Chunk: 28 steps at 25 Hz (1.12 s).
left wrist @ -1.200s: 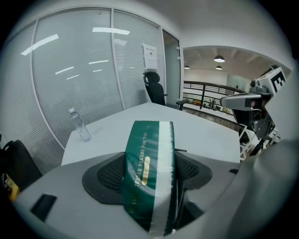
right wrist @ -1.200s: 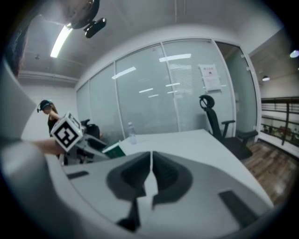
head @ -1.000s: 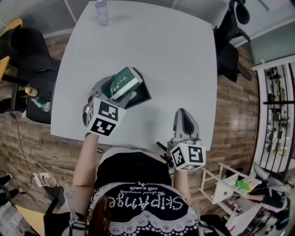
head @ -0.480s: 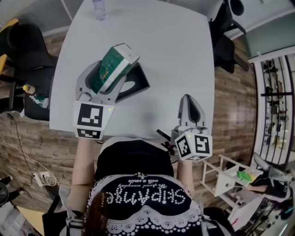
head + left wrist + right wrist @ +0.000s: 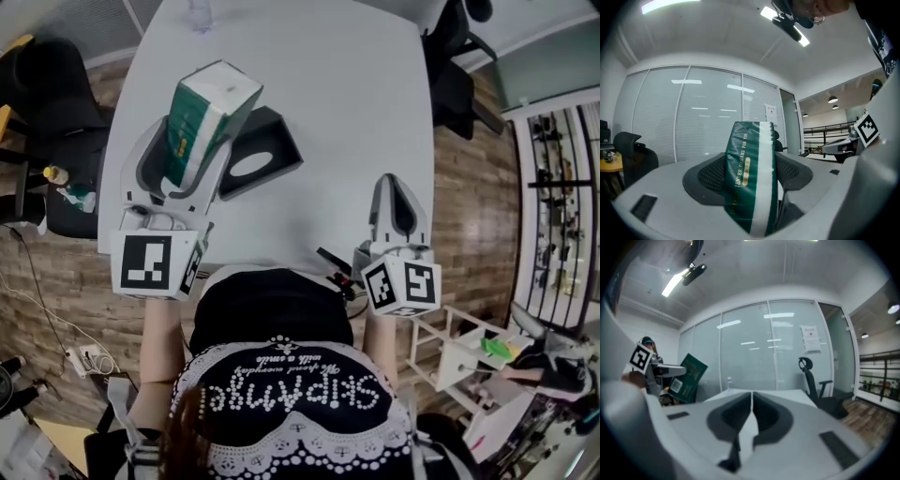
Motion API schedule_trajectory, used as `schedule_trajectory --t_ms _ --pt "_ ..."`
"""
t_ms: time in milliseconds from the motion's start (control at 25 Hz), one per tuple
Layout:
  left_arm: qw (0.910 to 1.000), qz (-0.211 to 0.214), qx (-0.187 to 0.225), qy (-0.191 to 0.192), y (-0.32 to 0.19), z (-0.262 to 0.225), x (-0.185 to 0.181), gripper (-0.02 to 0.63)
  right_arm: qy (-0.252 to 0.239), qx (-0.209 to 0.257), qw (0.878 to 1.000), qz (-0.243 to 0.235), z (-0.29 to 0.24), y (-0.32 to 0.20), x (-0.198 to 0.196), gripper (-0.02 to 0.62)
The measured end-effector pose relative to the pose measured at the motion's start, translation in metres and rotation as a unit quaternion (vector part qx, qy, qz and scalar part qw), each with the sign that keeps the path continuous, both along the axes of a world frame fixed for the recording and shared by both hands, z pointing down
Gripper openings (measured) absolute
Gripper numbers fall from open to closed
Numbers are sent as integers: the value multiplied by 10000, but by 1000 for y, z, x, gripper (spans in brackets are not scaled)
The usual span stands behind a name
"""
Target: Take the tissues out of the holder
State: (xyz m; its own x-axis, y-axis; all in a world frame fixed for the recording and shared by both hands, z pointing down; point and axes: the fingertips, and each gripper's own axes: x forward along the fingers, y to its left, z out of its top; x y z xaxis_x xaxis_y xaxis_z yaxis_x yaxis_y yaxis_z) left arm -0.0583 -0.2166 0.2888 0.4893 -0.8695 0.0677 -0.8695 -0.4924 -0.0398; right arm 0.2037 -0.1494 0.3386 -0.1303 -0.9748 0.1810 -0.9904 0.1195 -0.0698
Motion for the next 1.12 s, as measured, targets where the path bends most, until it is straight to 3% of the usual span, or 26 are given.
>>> schedule_trajectory --t_ms 280,600,1120 --pt "9992 -195 149 319 12 -15 -22 348 -8 207 9998 -64 -20 2 -5 35" --pt "9981 -387 231 413 27 -16 -33 348 8 223 9996 -167 -25 8 -9 35" --pt "9957 -613 -16 694 62 13 -51 348 36 325 9993 -196 -35 27 -13 35"
